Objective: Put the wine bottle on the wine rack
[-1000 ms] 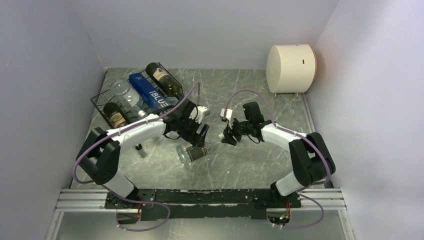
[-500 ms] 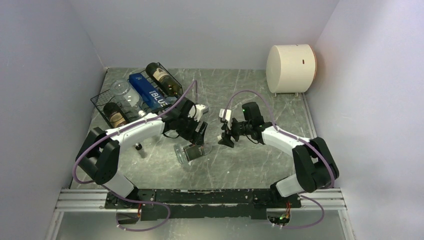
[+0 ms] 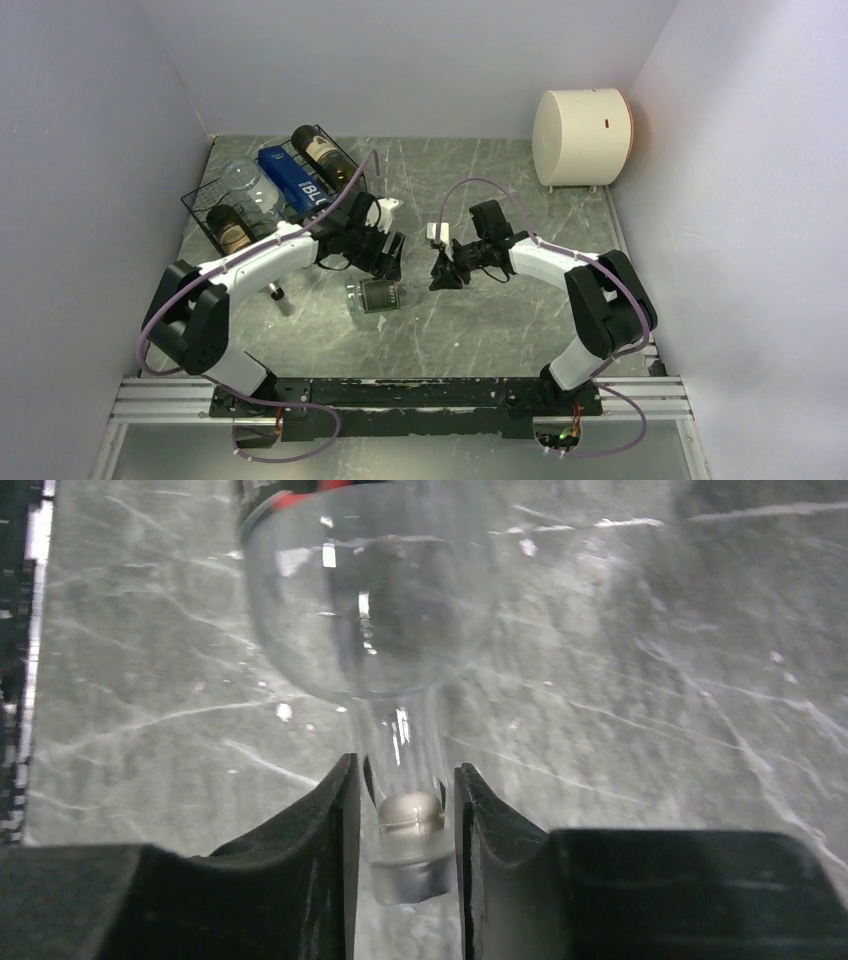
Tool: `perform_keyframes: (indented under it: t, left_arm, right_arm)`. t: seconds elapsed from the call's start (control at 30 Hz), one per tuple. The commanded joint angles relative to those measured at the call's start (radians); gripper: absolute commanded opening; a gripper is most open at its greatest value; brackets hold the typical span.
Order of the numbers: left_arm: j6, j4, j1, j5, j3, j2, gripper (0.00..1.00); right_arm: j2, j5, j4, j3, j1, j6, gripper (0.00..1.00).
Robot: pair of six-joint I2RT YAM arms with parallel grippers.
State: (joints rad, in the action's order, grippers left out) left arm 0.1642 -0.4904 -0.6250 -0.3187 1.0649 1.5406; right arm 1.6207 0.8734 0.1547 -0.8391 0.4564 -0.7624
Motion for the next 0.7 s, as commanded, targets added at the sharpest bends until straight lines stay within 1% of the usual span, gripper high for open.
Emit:
perform_keyframes:
  t: [0.0, 0.07, 0.1, 0.2, 0.3, 0.33, 0.43, 0.57, 0.67]
  left_arm:
    - [0.037, 0.015, 0.022, -0.02, 0.02, -0.071, 0.79]
    - [0.054, 0.007, 0.031, 0.004, 0.032, -0.092, 0.8]
    - [0.064, 0.004, 0.036, 0.018, 0.036, -0.105, 0.8]
    - [0.103, 0.009, 0.05, 0.105, 0.038, -0.159, 0.81]
    - [0.147, 0.018, 0.062, 0.253, 0.04, -0.227, 0.83]
    - [0.156, 0.017, 0.064, 0.307, 0.044, -0.257, 0.84]
    - [0.161, 0.027, 0.072, 0.362, 0.051, -0.319, 0.87]
    - [0.156, 0.036, 0.075, 0.379, 0.056, -0.371, 0.9]
    - [0.152, 0.022, 0.076, 0.386, 0.064, -0.383, 0.9]
  right_arm:
    - [-0.045, -0.001, 0.074, 0.019, 0.022, -0.007, 0.26]
    - [-0.061, -0.027, 0.083, 0.032, 0.031, 0.003, 0.27]
    - [-0.07, -0.045, 0.088, 0.037, 0.054, 0.01, 0.3]
    - [-0.078, -0.108, 0.091, 0.045, 0.115, 0.043, 0.45]
    - [-0.06, -0.161, 0.074, 0.048, 0.162, 0.073, 0.52]
    - [-0.047, -0.178, 0.069, 0.044, 0.173, 0.085, 0.53]
    - [-0.004, -0.213, 0.08, 0.016, 0.21, 0.086, 0.55]
    - [0.037, -0.265, 0.079, -0.015, 0.258, 0.094, 0.55]
    - [0.06, -0.316, 0.078, -0.021, 0.289, 0.098, 0.54]
